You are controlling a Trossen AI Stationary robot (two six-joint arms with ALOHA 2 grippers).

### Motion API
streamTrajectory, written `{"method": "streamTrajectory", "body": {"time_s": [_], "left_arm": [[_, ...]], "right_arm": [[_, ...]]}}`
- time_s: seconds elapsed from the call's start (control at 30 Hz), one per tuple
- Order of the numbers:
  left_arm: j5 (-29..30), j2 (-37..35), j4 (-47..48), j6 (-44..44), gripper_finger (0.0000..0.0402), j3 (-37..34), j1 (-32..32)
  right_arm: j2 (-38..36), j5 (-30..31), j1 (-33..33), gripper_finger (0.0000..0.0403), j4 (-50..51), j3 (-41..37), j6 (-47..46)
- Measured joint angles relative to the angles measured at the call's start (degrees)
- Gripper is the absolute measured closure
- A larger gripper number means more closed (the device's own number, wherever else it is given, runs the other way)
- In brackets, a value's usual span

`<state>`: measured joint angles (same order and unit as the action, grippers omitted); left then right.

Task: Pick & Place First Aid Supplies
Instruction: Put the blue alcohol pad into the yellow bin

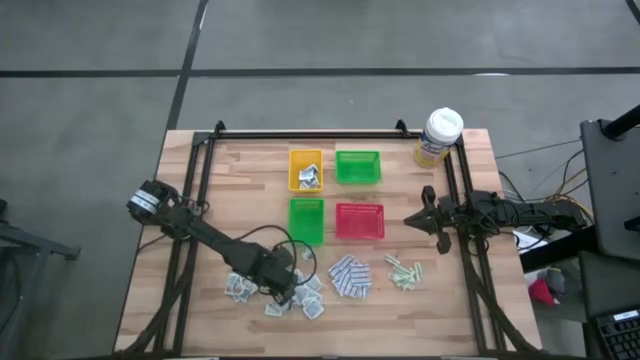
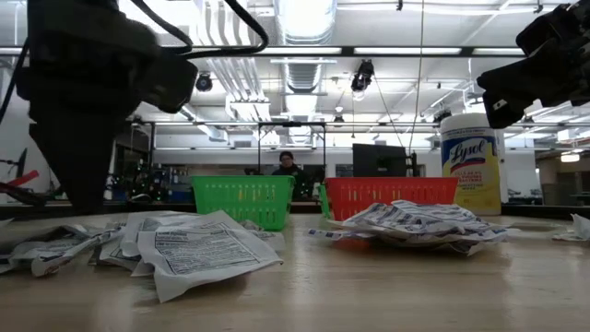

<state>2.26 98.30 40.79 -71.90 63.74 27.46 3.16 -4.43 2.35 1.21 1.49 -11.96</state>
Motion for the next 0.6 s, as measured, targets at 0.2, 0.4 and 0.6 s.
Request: {"method": "streamTrajectory", "body": {"time_s": [0.2,0.4,0.6], "left_arm": [[0.2,0.3,-4.5,-5.0,0.022,-0.7,0.0],[0.2,0.3,-4.3,-7.8,0.022,-1.2,-0.1],[0.9,0.9,-4.4,-8.6,0.022,-1.3,-0.3]], "right_arm": [[0.0,0.0,0.0,0.0374,0.0,0.0,0.0],[0.0,0.0,0.0,0.0374,0.0,0.0,0.0],[0.0,0.0,0.0,0.0374,0.0,0.0,0.0]]}}
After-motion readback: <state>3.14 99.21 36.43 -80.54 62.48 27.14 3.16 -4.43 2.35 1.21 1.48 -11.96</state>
